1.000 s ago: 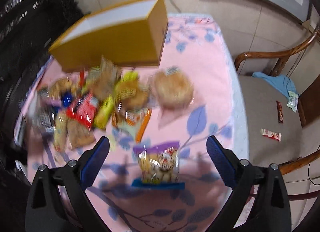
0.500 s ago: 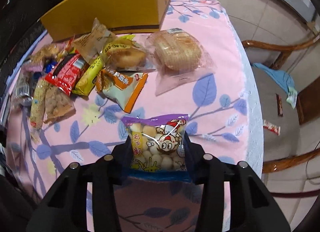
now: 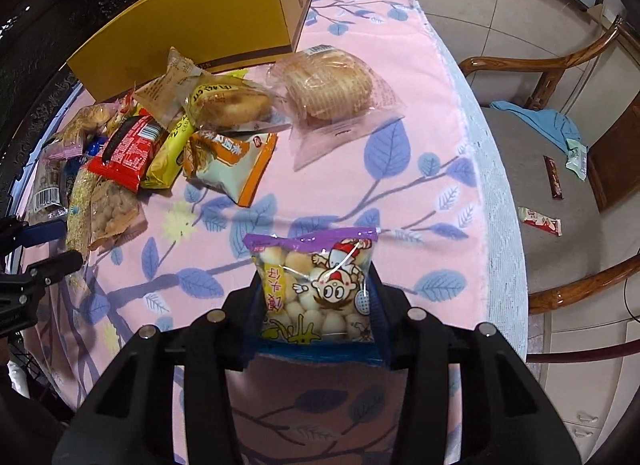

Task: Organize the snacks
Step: 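Grasp the purple-topped cartoon snack bag with the right tool while the left tool grasps a grain bar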

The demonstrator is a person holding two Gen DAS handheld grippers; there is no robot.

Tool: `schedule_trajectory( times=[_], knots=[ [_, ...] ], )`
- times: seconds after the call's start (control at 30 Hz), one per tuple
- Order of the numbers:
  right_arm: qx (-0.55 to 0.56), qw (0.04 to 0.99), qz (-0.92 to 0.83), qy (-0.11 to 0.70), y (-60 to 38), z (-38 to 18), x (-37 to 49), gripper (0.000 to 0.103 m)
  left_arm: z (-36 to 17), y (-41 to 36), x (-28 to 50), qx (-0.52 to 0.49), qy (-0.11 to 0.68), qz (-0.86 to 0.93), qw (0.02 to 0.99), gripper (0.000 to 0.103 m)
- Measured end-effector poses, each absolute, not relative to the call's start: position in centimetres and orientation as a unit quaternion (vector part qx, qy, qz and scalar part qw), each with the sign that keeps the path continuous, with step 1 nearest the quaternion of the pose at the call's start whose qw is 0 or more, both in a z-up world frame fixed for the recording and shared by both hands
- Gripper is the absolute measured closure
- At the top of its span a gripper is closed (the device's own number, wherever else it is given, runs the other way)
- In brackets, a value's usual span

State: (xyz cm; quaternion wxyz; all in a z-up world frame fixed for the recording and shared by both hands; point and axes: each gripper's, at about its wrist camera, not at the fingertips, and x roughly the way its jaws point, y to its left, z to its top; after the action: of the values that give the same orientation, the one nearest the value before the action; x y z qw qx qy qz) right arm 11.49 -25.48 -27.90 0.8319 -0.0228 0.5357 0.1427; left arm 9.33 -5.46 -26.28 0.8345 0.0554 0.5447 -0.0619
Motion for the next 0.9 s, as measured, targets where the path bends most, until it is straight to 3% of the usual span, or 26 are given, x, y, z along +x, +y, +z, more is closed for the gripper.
schedule_trajectory(
  times=[0.2, 0.4, 0.5, 0.9],
  knots=[
    [-0.023, 0.832, 0.139, 0.537, -25.4, -27.9, 11.5, 0.056, -26.7, -2.2, 9.4, -0.008, 0.562, -0.03, 0.826, 0.053],
    [-0.028, 0.832, 0.137, 0.537, -25.2, -27.9, 11.5, 0.055, -27.6, -2.6, 10.5, 0.0, 0.563, -0.037, 0.826, 0.054],
    [-0.03, 0.831, 0.137, 0.538, -25.2, -27.9, 11.6, 0.055, -28.1, -3.2, 11.1, 0.007, 0.566, -0.043, 0.823, 0.064],
    [-0.006, 0.828, 0.139, 0.543, -25.8, -27.5, 11.4, 0.058, -26.4, -1.4, 8.8, -0.029, 0.551, -0.06, 0.832, 0.073]
  ],
)
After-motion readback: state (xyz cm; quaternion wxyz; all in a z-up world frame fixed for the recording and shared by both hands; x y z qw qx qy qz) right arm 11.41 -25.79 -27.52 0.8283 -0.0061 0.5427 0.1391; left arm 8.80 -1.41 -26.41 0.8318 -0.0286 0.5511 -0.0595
